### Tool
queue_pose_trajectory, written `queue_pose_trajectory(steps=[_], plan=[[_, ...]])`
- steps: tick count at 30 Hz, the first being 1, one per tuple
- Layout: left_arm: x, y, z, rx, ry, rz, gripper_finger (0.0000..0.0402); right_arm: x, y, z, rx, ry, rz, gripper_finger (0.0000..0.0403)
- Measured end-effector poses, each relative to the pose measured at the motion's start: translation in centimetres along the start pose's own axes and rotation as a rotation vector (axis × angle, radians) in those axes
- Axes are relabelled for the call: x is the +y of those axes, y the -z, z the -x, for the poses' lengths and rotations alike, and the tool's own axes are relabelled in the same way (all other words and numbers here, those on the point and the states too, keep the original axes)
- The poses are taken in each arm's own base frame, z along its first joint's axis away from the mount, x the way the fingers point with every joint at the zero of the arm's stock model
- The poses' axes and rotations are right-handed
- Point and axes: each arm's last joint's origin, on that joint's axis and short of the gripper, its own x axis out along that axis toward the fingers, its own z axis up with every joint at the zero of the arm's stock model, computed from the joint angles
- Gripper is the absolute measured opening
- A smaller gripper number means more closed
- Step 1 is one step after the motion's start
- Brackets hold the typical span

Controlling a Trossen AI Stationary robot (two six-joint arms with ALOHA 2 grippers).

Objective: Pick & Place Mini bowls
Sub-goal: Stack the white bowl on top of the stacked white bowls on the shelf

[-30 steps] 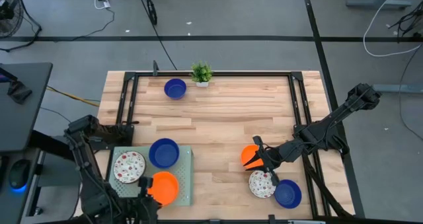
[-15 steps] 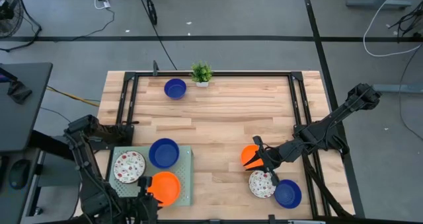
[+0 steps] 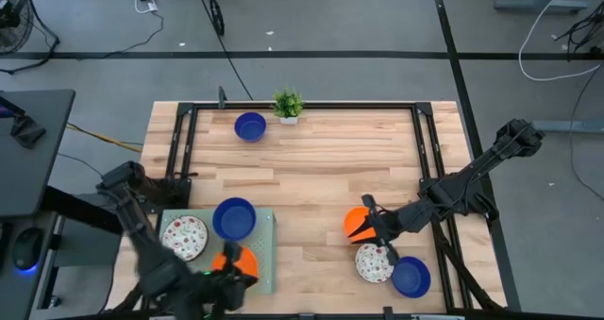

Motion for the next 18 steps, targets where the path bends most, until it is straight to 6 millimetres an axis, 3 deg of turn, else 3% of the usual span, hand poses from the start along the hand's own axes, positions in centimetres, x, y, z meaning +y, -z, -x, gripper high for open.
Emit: queue_pose_trajectory(steps=[3,7,12,18], plan=[[1.4,-0.7,-2.8,0.011,0.037,-0.069,0.0007,0.4,-0.1,0.3,0.055,-0.010,-0.032,0.0075],[4.9,-2.0,-7.4,-0.009,0.181,-0.116,0.0010,1.5,0.3,0.8,0.123,-0.040,-0.112,0.0068],[11.4,-2.9,-12.9,-0.114,0.313,-0.103,0.0005,4.2,1.2,1.8,0.198,-0.120,-0.195,0.0046],[18.6,-3.2,-16.4,-0.322,0.276,-0.063,0.0011,7.2,2.1,2.5,0.224,-0.170,-0.196,0.0022]])
